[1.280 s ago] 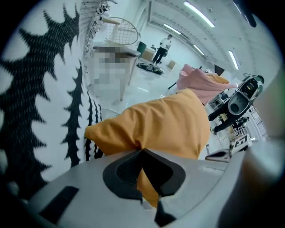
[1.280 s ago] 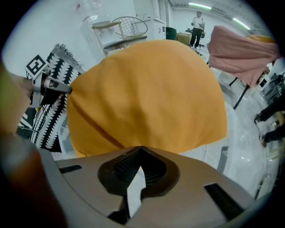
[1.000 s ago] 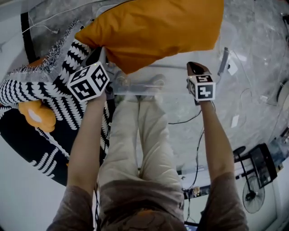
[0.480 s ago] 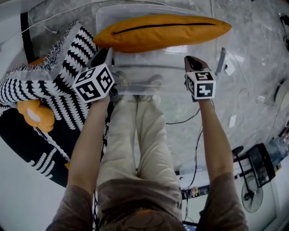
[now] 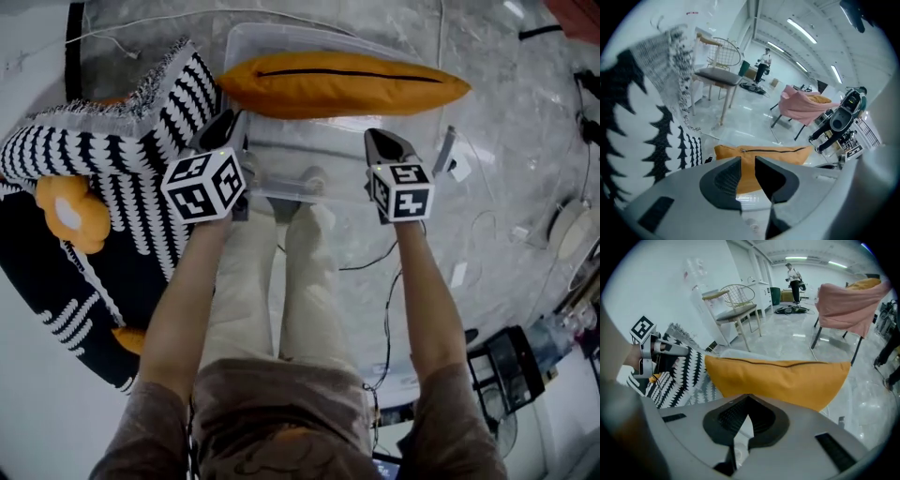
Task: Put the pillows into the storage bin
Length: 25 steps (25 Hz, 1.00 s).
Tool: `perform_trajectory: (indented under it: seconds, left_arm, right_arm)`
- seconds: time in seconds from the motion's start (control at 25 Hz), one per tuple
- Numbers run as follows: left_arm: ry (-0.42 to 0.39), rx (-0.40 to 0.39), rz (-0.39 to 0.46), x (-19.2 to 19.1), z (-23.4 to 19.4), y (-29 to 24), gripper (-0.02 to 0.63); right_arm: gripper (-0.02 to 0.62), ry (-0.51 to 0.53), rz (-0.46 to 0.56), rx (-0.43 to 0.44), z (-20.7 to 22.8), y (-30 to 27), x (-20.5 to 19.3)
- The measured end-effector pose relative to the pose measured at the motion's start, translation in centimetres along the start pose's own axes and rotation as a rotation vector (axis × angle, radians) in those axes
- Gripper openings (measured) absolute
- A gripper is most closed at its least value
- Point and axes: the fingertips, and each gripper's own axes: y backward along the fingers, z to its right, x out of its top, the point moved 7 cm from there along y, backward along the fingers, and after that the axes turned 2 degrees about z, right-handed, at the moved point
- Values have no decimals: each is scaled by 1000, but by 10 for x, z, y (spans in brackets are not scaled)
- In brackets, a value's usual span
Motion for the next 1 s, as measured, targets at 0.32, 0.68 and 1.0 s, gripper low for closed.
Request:
perform_trajectory:
  seconds: [0.32, 0.68, 1.0]
  left_arm:
    - [77, 31, 136, 35, 47, 169, 151]
    - [249, 209, 385, 32, 32, 403, 198]
    - [475, 411, 539, -27, -61, 533, 202]
  right_arm:
    - [161, 124, 162, 264, -129, 109, 107]
    - [268, 271, 172, 558, -281, 216, 164]
    - [278, 492, 72, 720, -443, 215, 167]
